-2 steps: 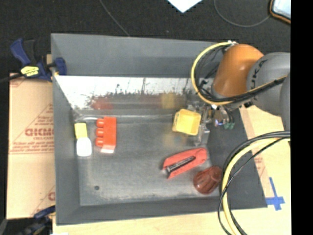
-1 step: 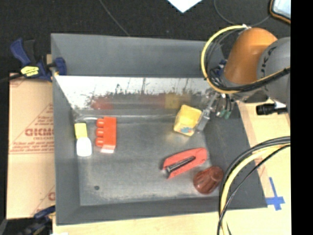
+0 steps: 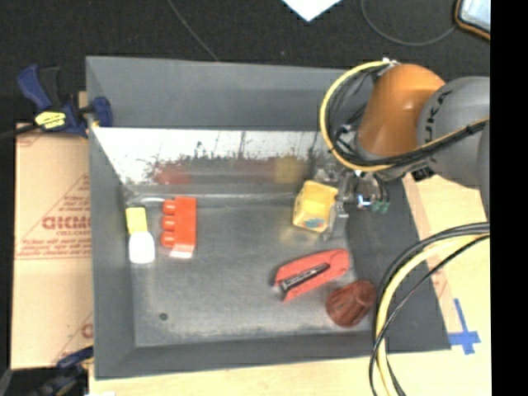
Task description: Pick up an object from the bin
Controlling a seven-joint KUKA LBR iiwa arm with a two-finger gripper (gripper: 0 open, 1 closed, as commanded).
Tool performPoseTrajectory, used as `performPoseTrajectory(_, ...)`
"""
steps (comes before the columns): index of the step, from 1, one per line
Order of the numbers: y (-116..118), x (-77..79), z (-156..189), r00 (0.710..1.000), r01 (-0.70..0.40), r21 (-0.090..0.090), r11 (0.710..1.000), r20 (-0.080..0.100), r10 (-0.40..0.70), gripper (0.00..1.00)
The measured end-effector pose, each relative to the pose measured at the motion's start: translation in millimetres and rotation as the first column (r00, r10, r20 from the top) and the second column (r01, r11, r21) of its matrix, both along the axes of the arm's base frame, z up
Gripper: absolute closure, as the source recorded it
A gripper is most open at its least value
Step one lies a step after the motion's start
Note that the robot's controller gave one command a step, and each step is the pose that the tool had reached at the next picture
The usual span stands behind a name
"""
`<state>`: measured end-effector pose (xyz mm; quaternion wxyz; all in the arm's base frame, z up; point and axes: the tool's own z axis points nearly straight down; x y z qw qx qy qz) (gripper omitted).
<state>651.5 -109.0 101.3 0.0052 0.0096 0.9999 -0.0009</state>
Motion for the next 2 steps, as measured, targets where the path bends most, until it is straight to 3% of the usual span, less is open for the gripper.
performPoseTrajectory(1,7,-1.4,-28,0.933,0.361,0.001,0.933,-0.001,-0.361,0.0)
performPoseTrajectory(2,-7,3.6,-28,0.994,0.113,-0.002,0.994,0.002,-0.113,1.0)
